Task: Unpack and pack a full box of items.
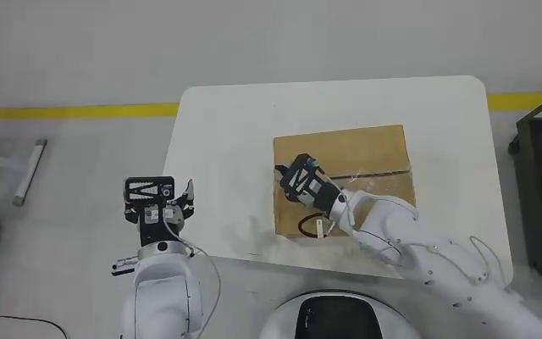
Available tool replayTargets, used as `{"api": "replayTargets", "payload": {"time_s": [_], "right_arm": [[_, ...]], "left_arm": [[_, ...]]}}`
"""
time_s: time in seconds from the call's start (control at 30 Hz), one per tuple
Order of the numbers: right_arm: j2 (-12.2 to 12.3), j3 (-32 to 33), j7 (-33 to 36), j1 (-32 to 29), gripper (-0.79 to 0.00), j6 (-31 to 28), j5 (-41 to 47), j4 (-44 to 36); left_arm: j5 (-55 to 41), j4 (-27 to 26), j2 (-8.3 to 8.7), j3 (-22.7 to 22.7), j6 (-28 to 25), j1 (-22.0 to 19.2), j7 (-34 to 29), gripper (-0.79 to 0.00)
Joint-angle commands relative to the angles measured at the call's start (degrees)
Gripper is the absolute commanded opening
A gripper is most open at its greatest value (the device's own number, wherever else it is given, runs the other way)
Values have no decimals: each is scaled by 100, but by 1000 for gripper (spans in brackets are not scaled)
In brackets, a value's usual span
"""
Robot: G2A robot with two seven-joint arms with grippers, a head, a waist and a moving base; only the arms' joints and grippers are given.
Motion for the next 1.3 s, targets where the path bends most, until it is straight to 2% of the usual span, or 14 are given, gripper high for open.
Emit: {"api": "replayTargets", "payload": {"time_s": [0.0,0.23,0.8,1.27], "right_arm": [[7,42,68,-94,-785,39,-101,-64],[43,355,232,-521,-785,246,-177,-318],[180,1430,352,-1452,-785,177,-292,-710],[291,2439,368,-2460,-785,132,-93,-1478]], "left_arm": [[-64,0,2,0,-93,-7,-1,0],[-219,0,10,30,-362,-96,4,0],[-393,236,30,143,-705,-210,8,0],[-426,510,28,442,-755,-494,70,0]]}}
